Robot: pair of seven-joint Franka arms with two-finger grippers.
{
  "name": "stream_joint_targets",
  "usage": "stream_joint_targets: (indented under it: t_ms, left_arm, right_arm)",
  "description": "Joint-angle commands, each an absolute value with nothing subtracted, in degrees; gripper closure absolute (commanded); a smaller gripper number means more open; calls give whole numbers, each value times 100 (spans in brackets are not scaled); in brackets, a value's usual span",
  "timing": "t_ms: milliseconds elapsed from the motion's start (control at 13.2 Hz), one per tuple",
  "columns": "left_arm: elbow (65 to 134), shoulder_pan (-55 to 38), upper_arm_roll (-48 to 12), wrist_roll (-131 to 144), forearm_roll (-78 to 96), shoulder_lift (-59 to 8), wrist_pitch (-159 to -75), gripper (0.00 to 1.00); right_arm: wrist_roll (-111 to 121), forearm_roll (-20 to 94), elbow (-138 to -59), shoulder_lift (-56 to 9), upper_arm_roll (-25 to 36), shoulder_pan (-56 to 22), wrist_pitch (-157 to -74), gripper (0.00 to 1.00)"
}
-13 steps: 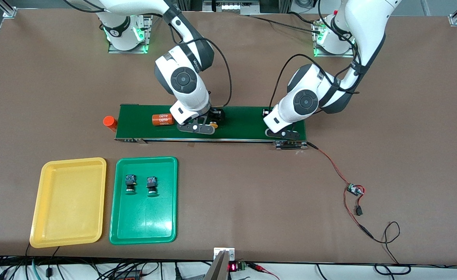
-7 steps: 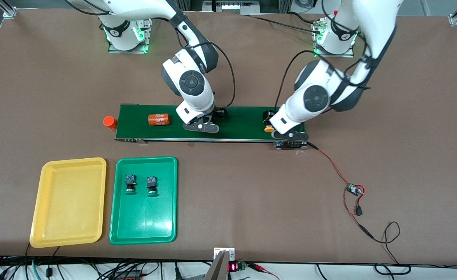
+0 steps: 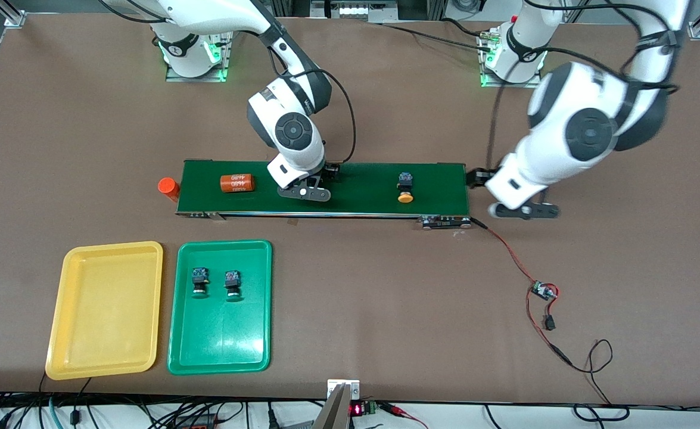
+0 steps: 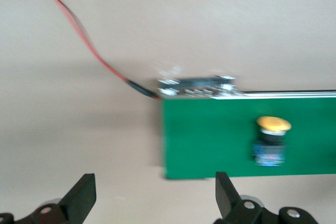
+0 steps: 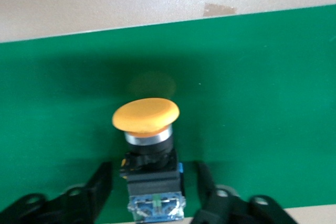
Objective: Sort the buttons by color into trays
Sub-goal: 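Grasp the yellow button with the right gripper while the left gripper withdraws, then carry the yellow button over the yellow tray with the right gripper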
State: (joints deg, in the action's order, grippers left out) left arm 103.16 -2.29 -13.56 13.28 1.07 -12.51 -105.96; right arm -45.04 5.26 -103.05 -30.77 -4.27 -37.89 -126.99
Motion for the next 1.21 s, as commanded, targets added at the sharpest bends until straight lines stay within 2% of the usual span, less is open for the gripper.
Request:
stream_joint_targets:
  t_ms: [0,75,302,528,906,1132]
  left_arm:
    - [10274,-246,-714,205,-140,-1020,-10415,0]
    - [10274,-246,-477,-59,-149,-950,-10354,0]
    - [10266,-229,34,-640,-149,-713,-10222,0]
    - [10231,-220,386,-756,-158,-431,-10090,0]
    - [9265,-228,422,-721,-237,-518,-9660,0]
    - [9202,-220,431,-729,-149,-492,-9466,0]
  right_arm:
    - [-4579,483,-10354,-2927,-431,-3771,-12718,88]
    - [-4579,483,-10345,-2918,-422,-3762,-12726,91]
    - [-4579,501,-10214,-2874,-343,-3666,-12727,93]
    - [-4299,379,-9985,-2821,174,-3358,-12718,96]
    - [-2940,-35,-9686,-2874,781,-2647,-12612,100]
    - [-1482,-44,-9519,-3014,1010,-2067,-12621,100]
